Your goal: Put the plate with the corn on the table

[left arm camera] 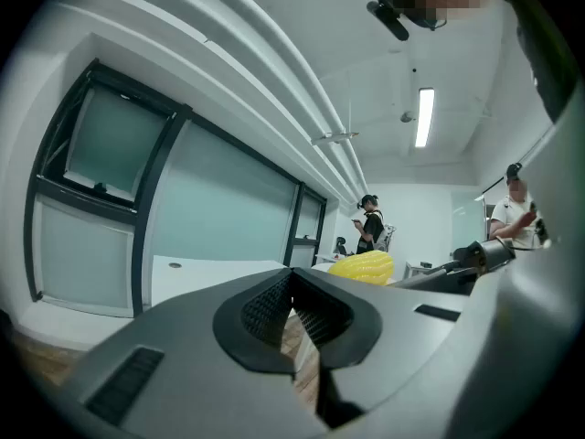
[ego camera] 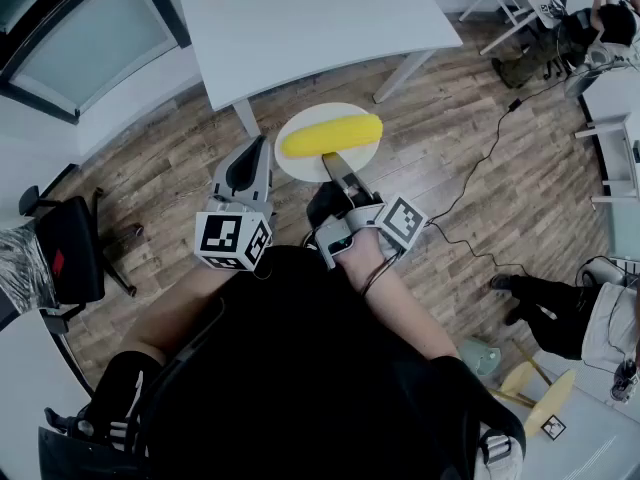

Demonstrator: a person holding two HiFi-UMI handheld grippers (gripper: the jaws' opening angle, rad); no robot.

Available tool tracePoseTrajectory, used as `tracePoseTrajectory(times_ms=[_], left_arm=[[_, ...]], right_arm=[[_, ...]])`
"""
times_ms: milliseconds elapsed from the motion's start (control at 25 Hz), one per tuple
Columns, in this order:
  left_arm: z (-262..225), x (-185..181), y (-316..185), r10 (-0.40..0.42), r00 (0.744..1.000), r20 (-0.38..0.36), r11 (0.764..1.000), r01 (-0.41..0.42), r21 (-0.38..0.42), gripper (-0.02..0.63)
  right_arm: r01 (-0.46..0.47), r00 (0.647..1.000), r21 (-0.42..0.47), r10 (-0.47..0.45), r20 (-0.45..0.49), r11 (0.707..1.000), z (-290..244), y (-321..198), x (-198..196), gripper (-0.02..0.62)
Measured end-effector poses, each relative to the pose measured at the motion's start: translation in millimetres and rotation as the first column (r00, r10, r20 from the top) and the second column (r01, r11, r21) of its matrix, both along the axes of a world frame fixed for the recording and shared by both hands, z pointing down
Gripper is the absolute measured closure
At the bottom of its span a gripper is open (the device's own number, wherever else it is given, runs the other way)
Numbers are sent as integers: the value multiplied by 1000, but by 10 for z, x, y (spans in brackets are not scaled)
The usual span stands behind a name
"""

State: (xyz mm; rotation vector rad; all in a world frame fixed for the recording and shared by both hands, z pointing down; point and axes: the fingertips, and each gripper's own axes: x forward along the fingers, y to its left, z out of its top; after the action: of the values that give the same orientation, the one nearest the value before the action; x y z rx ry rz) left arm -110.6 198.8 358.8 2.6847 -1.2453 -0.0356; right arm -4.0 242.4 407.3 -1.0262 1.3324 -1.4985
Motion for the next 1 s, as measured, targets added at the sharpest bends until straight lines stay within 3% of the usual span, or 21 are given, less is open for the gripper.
tracePoseTrajectory(times_ms=[400, 680, 1000], left_arm=[[-138, -9, -18, 25, 1000, -9, 999, -25, 24, 603], [-100, -560, -392, 38, 999, -25, 999, -38, 30, 603], [-16, -707, -504, 20, 1000, -17, 1000, -20, 1, 603]], right_arm=[[-25, 1000, 36, 25, 1, 999, -157, 6, -31, 560], [-70, 998, 49, 70, 5, 996, -129, -367, -503, 561], [-72, 997, 13, 72, 24, 997, -26, -448, -587, 561]])
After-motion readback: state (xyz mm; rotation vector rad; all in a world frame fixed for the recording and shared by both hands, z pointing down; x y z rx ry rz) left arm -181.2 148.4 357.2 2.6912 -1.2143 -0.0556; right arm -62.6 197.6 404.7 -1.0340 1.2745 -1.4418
